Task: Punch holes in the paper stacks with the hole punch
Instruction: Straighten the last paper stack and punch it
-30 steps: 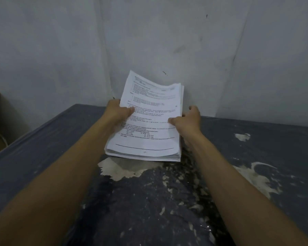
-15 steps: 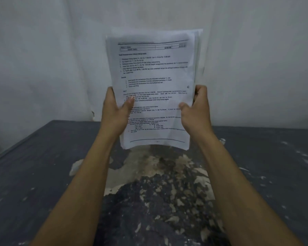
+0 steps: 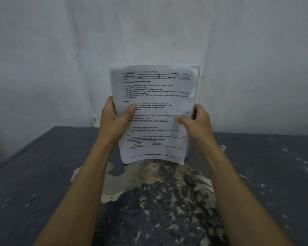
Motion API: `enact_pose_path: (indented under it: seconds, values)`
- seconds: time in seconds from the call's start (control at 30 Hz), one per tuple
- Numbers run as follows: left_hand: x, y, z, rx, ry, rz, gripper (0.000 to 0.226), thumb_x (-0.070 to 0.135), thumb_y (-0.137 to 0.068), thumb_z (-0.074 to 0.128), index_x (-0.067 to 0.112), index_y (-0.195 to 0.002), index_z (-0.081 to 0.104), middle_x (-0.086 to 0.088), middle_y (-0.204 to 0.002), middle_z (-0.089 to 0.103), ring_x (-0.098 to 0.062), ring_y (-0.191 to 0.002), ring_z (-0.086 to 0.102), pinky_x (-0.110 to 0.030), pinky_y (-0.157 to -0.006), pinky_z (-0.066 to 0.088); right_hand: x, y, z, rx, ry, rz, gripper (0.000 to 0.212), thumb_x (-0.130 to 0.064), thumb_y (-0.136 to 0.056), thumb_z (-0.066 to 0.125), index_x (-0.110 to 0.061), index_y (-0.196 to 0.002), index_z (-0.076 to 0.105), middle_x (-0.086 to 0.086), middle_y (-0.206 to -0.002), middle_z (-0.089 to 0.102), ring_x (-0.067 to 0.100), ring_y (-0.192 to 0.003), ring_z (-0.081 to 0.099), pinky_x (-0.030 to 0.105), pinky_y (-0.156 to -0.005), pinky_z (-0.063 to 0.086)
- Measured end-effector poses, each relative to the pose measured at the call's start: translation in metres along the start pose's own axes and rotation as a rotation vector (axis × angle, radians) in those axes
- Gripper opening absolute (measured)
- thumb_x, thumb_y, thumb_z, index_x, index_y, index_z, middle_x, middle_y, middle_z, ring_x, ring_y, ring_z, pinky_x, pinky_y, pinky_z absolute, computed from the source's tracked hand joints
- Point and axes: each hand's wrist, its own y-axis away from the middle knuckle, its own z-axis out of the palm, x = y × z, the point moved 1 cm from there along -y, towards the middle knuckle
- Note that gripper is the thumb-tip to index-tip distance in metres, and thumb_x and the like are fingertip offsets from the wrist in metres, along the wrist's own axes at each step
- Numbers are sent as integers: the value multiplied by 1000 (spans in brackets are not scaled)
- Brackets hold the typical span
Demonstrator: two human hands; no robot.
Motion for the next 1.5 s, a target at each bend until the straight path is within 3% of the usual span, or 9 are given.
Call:
enact_pose_path:
  seconds: [0.13,0.3,0.4,0.73,0.93,1.1,1.27,1.37,1.5]
  values:
    - [-3,1,-2,-23,14,-12,40,28,-90,74,17,-123,56,4,-117,71,-15,-103,71,-38,-83,61,4,1,1,-56,-81,62,19,-15,-87,73,-23,-101,62,-6,-101,70,8,-89,69,15,-62,54]
    - [-7,0,-7,-31,80,-33,46,28,-88,76,12,-126,56,2,-117,72,-16,-103,72,-36,-84,61,7,2,-6,-26,-174,94,40,-12,-77,80,-9,-111,59,4,-106,70,19,-93,70,29,-72,58]
    - [-9,1,-1,-35,97,-24,47,28,-89,75,13,-129,57,1,-119,72,-17,-104,72,-33,-83,60,13,8,8,-99,-162,130,33,-8,-78,77,-11,-108,66,3,-102,74,22,-94,71,29,-70,58]
    - [-12,2,6,17,110,-5,43,33,-86,76,13,-120,58,2,-116,71,-14,-102,71,-35,-83,61,14,9,14,44,-264,62,47,-19,-64,71,-20,-109,57,1,-105,69,16,-94,68,29,-73,58]
    - [-12,4,8,1,98,-11,33,24,-85,79,20,-115,65,6,-107,76,-13,-96,74,-28,-76,61,21,9,19,32,-207,91,22,-5,-79,65,-14,-98,60,-2,-94,69,8,-79,65,15,-57,51]
    - [-13,2,-5,-45,65,-15,43,32,-78,82,16,-115,68,6,-107,77,-16,-95,75,-29,-74,61,26,7,7,-26,-209,144,26,-12,-83,75,-12,-106,63,1,-103,72,15,-91,70,27,-72,58]
    - [-13,4,-8,-89,89,-9,44,31,-73,85,20,-112,68,5,-109,76,-17,-98,74,-30,-76,62,23,3,3,10,-234,90,41,-10,-81,75,-14,-115,53,1,-110,66,15,-96,66,21,-69,55]
    - [-15,4,-7,-83,92,-21,41,27,-74,85,17,-111,70,3,-107,77,-19,-97,74,-32,-76,62,24,5,13,-39,-200,88,31,-10,-86,70,-17,-114,59,-3,-108,70,9,-97,67,23,-76,54]
    - [-15,3,3,56,57,-8,32,17,-83,81,12,-112,69,0,-106,76,-17,-94,74,-34,-77,62,20,18,32,115,8,-120,13,-14,-92,66,-19,-102,59,-10,-92,67,-4,-76,65,11,-58,52]
